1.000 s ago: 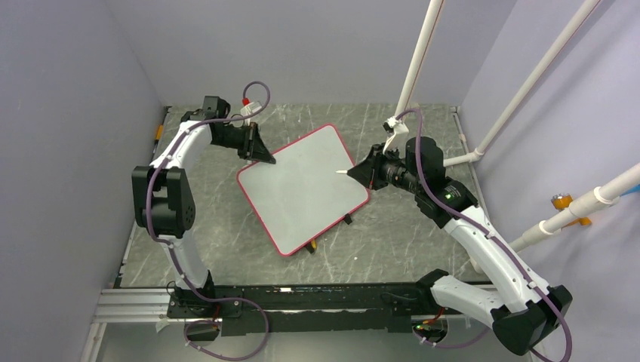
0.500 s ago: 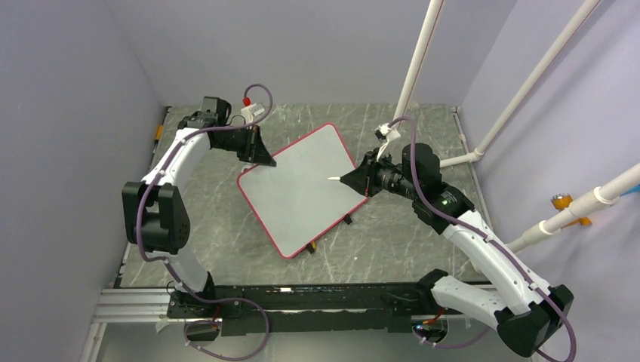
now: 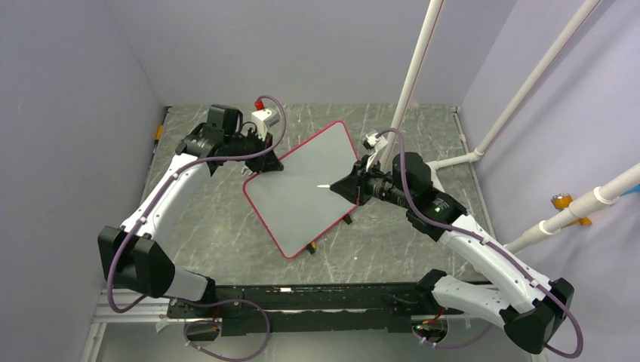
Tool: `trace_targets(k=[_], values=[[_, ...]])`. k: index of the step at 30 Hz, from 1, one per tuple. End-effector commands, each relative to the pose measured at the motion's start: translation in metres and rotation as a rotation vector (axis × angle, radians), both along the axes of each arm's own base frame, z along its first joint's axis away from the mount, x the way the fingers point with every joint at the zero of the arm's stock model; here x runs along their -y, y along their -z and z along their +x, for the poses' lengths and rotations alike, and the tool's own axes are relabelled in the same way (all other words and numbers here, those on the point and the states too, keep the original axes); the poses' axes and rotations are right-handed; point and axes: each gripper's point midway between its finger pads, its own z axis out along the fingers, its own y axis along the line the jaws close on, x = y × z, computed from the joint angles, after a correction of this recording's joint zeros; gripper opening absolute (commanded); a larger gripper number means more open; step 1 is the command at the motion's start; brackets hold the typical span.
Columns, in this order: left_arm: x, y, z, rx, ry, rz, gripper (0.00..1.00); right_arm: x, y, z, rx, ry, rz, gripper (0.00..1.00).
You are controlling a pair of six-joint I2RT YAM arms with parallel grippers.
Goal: Write a sentence on the whiteboard
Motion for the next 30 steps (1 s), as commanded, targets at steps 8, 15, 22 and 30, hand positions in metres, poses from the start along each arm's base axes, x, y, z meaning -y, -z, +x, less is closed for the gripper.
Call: trace_targets(k=[8,15,22,30], values=[[-0.039,0.021,0.020,0.213,-0.128,0.324,0.00,-0.037,-0.025,-0.005,0.220,-0.007,0.041,0.00],[-0.039,0.026,0.019,0.170,-0.133,0.335,0.00,-0.072,-0.030,-0.014,0.305,-0.049,0.047,0.00],[-0.038,0.032,0.019,0.130,-0.132,0.339,0.00,-0.102,-0.025,-0.019,0.348,-0.062,0.052,0.00],[-0.037,0.031,0.017,0.131,-0.127,0.335,0.00,-0.131,-0.016,-0.020,0.369,-0.049,-0.005,0.00]])
